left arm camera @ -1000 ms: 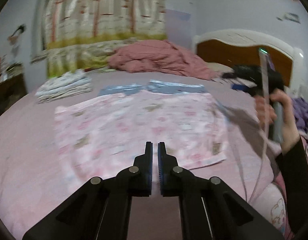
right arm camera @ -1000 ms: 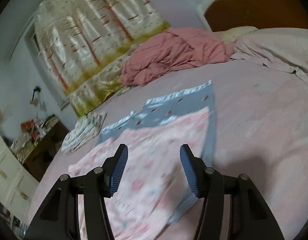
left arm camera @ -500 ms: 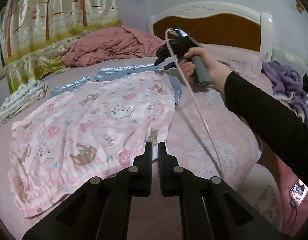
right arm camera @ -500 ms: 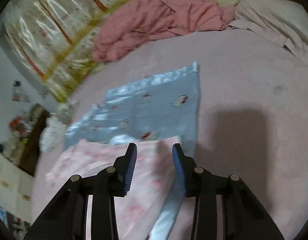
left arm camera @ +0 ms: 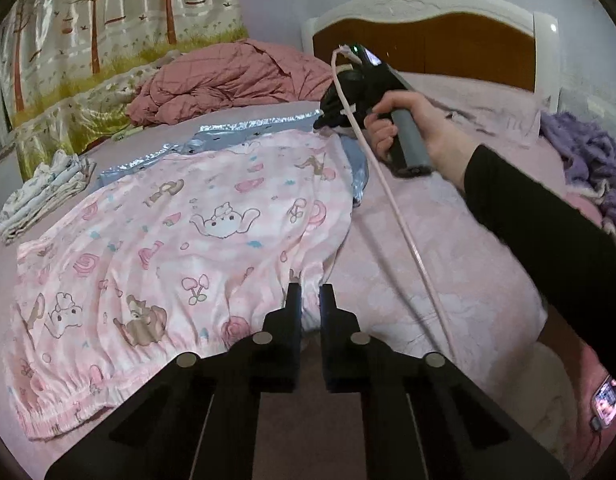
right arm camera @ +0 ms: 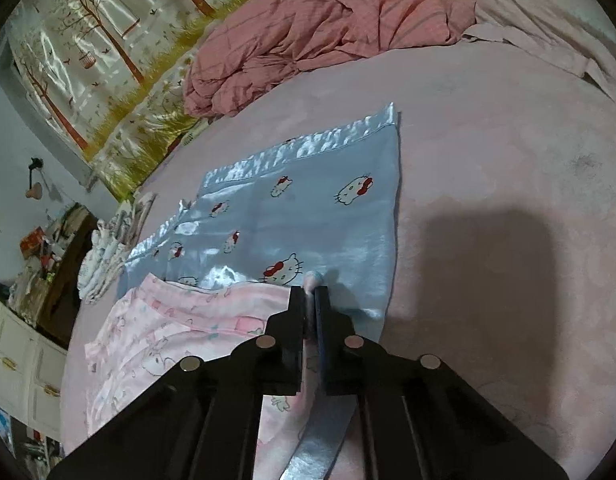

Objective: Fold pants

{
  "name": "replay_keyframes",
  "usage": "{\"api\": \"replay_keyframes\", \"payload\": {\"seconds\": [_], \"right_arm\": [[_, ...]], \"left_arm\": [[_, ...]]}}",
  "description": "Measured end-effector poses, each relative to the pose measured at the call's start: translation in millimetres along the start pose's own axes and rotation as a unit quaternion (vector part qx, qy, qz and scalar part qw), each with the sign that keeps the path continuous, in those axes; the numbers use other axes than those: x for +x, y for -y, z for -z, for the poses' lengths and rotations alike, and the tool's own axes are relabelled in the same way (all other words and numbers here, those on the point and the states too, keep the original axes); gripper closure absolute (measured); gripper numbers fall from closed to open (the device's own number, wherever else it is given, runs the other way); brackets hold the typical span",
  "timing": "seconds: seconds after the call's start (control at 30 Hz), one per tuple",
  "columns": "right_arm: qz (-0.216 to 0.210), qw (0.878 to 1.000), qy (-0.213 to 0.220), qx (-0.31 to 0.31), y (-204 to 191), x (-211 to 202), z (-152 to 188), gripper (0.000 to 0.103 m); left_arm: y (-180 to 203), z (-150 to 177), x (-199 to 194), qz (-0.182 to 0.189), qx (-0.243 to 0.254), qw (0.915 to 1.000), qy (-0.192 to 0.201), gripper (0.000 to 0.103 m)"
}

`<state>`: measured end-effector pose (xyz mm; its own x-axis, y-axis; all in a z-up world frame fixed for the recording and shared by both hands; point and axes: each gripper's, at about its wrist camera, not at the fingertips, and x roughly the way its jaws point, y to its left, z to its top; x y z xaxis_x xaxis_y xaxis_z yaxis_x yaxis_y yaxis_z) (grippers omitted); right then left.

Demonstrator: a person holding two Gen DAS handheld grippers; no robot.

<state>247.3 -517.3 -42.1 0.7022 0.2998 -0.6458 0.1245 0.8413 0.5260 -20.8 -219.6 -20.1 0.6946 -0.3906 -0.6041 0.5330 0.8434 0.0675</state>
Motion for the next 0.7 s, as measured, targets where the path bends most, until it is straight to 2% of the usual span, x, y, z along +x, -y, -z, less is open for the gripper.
{"api": "replay_keyframes", "payload": {"seconds": [0.17, 0.27, 0.47, 0.7], "right_arm": [[0.001, 1.000, 0.017, 0.006, -7.7, -12.1, -2.7, 0.100], [-0.016, 0.999, 0.031, -0.002, -30.1, -31.8, -8.0, 0.100], [-0.013, 0.997, 0.058, -0.051, -117.0, -66.5, -28.3, 0.100], [-0.018, 0.993, 0.053, -0.106, -229.9, -59.2, -28.5, 0.100]], "left_arm": [[-10.5, -4.6, -22.2, 0.016, -0.017, 0.9994, 0.024, 0.096], [-22.4, -8.2, -34.6, 0.017, -0.034, 0.9987, 0.036, 0.096], [-45.2, -7.0, -55.0, 0.000, -0.058, 0.9971, 0.049, 0.096], [-91.8, 12.7, -84.8, -0.041, -0.106, 0.9920, 0.055, 0.096]]}}
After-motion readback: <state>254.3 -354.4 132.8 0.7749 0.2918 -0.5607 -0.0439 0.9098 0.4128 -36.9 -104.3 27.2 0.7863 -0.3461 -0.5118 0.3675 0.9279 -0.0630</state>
